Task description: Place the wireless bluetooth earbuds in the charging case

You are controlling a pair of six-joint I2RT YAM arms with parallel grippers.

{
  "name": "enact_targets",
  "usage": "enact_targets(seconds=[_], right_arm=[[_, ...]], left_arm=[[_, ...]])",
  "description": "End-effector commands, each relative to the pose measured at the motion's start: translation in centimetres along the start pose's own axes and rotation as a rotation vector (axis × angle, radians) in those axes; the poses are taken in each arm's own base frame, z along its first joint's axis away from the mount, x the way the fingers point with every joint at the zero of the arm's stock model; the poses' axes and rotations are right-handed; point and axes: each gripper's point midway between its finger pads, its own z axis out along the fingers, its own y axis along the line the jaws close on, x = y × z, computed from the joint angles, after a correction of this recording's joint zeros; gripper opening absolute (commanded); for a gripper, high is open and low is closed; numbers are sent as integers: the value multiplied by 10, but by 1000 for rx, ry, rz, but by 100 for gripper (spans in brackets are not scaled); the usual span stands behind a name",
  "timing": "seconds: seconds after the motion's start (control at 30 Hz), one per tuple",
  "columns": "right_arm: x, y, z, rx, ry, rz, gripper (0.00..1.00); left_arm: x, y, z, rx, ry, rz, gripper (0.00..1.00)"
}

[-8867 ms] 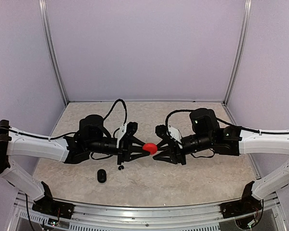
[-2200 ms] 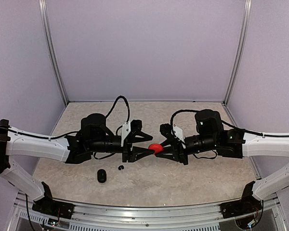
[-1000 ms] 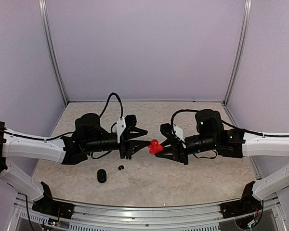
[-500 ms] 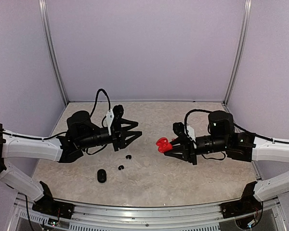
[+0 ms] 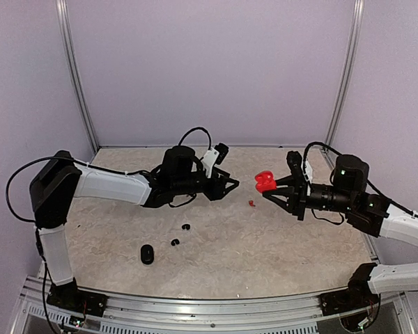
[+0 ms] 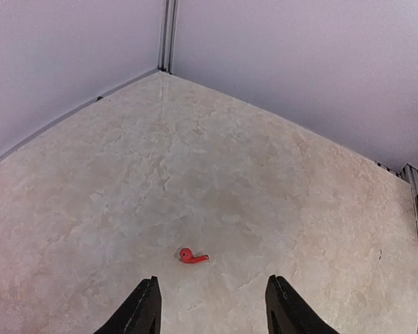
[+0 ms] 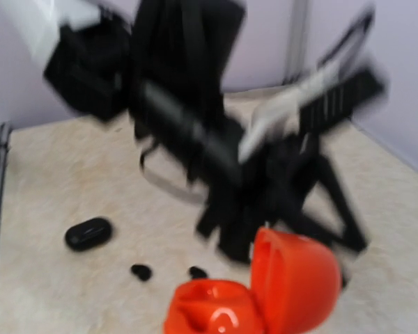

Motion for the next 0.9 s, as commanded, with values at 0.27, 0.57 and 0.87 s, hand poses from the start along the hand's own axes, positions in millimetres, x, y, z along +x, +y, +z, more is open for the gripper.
enact_targets(seconds=[0.27, 0.57, 0.87], right_arm=[[-9, -36, -27, 173, -70, 91, 18], [-6, -38, -29, 185, -67, 96, 18], [-5, -36, -30, 176, -67, 97, 19]], left_arm=[[75, 17, 91, -60, 221, -129, 51], [112, 27, 127, -100, 294, -168, 49], [134, 40, 143, -164, 339, -165, 48]])
